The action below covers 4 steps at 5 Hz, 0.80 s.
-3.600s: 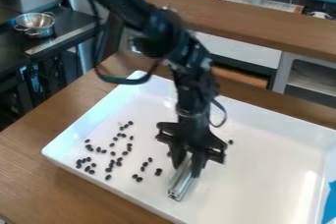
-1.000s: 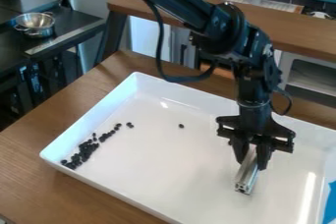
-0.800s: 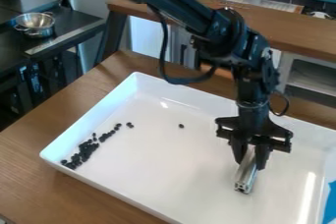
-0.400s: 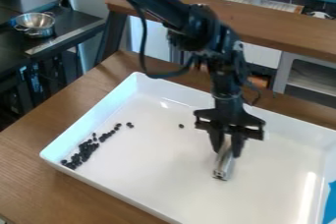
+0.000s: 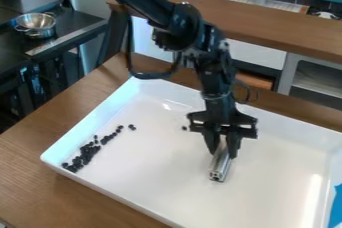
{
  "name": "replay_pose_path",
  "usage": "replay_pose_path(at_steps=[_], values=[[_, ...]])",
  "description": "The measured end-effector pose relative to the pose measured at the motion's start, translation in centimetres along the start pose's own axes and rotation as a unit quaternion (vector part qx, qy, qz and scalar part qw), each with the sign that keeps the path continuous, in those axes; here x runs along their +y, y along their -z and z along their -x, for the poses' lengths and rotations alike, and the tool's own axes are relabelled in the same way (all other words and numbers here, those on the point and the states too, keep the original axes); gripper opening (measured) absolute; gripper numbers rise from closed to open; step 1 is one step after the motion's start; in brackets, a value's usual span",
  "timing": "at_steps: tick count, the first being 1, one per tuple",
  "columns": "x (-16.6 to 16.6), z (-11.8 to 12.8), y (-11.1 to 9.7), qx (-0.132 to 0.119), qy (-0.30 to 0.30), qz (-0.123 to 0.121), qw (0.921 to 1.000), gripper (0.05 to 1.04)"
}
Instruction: Sweep into pile
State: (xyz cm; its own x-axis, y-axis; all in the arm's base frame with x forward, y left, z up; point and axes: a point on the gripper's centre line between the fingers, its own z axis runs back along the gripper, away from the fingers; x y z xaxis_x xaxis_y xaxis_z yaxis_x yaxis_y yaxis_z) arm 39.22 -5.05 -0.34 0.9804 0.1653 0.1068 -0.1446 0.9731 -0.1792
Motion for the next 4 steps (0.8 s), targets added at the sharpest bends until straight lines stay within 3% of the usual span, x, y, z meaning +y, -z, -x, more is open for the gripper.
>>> replay_pose_path(at_steps=[2, 4], values=[[5.8, -0.9, -1.0, 0.000, -0.056, -0.009, 0.9984, 0.367], [9.4, -1.7, -1.6, -0.022, -0.087, -0.021, 0.9957, 0.367]])
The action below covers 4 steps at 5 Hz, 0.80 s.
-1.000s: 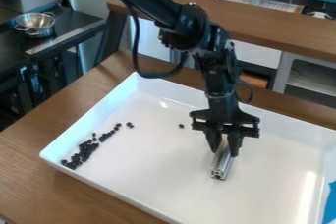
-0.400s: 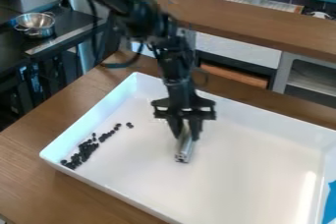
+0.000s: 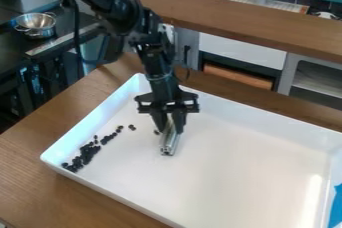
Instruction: Sweep into pile
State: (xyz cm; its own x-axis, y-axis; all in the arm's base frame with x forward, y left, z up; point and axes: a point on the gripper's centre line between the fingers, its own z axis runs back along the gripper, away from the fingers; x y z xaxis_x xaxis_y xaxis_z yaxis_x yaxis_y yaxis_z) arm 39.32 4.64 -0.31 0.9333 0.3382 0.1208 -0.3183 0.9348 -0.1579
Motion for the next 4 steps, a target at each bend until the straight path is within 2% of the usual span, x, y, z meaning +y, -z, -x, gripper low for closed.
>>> replay_pose_path(at_steps=[2, 3, 4], values=[[3.5, -0.2, -0.4, -0.022, -0.017, -0.016, 0.9995, 0.367], [6.6, 0.6, -1.1, -0.030, -0.055, -0.033, 0.9975, 0.367], [8.2, 1.8, -1.5, -0.029, -0.073, -0.039, 0.9961, 0.367]])
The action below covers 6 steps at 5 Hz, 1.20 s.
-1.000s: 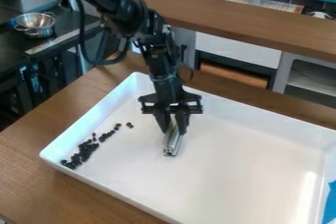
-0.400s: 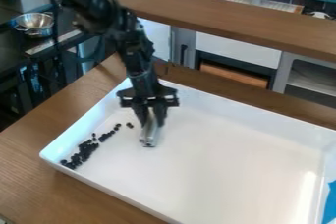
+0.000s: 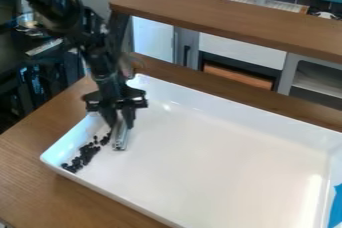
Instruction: Sweep into pile
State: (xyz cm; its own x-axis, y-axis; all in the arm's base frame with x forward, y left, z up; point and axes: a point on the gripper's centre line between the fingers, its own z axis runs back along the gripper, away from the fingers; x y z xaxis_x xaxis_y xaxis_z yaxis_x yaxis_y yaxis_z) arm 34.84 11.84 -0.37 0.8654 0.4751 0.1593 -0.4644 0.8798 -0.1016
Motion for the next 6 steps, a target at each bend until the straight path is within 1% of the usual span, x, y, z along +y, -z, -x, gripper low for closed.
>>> replay_pose_path(at_steps=[1, 2, 3, 4, 5, 6], values=[[0.4, 0.5, -0.1, 0.001, -0.001, -0.008, 1.0000, 0.367], [0.7, 1.3, -0.2, 0.012, -0.001, -0.017, 0.9998, 0.367], [0.9, 2.2, -0.9, 0.020, -0.005, -0.006, 0.9998, 0.367], [-0.4, 2.8, -3.1, 0.015, -0.002, 0.041, 0.9991, 0.367], [-3.7, 3.9, -5.4, 0.018, 0.012, 0.089, 0.9958, 0.367], [-4.6, 5.2, -6.1, 0.048, 0.052, 0.110, 0.9914, 0.367]])
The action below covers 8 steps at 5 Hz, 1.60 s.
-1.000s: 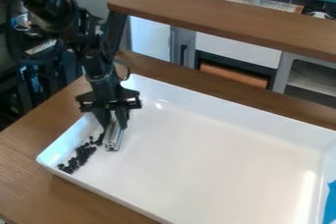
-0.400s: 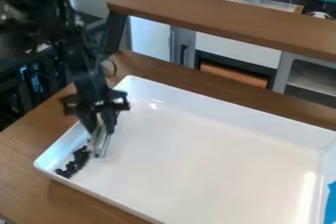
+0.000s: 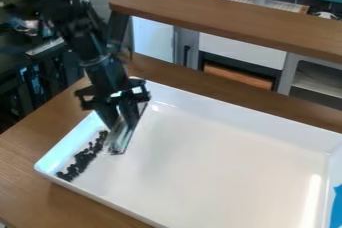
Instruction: Sweep into pile
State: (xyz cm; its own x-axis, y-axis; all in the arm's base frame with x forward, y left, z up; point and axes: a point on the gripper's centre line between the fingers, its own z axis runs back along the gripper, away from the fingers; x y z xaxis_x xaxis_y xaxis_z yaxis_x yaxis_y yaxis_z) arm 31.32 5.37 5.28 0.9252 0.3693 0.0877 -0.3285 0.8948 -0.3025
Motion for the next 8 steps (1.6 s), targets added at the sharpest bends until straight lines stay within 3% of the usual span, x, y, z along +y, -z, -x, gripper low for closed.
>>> replay_pose_path(at_steps=[1, 2, 3, 4, 5, 6, 7, 8], values=[[-2.9, 1.5, 2.8, -0.009, -0.029, -0.015, 0.9994, 0.367], [0.7, 1.3, 4.1, 0.009, 0.046, -0.050, 0.9977, 0.367], [3.7, 0.2, 4.6, -0.013, 0.047, -0.081, 0.9955, 0.367], [4.2, 0.2, 4.4, -0.014, 0.053, -0.086, 0.9948, 0.367], [5.3, 0.5, 4.1, -0.002, 0.061, -0.083, 0.9947, 0.367], [5.0, 0.5, 3.3, -0.006, 0.070, -0.077, 0.9945, 0.367], [1.8, 0.6, 2.0, -0.004, 0.083, -0.042, 0.9957, 0.367], [-3.7, 0.8, 1.5, -0.033, 0.089, -0.031, 0.9951, 0.367]])
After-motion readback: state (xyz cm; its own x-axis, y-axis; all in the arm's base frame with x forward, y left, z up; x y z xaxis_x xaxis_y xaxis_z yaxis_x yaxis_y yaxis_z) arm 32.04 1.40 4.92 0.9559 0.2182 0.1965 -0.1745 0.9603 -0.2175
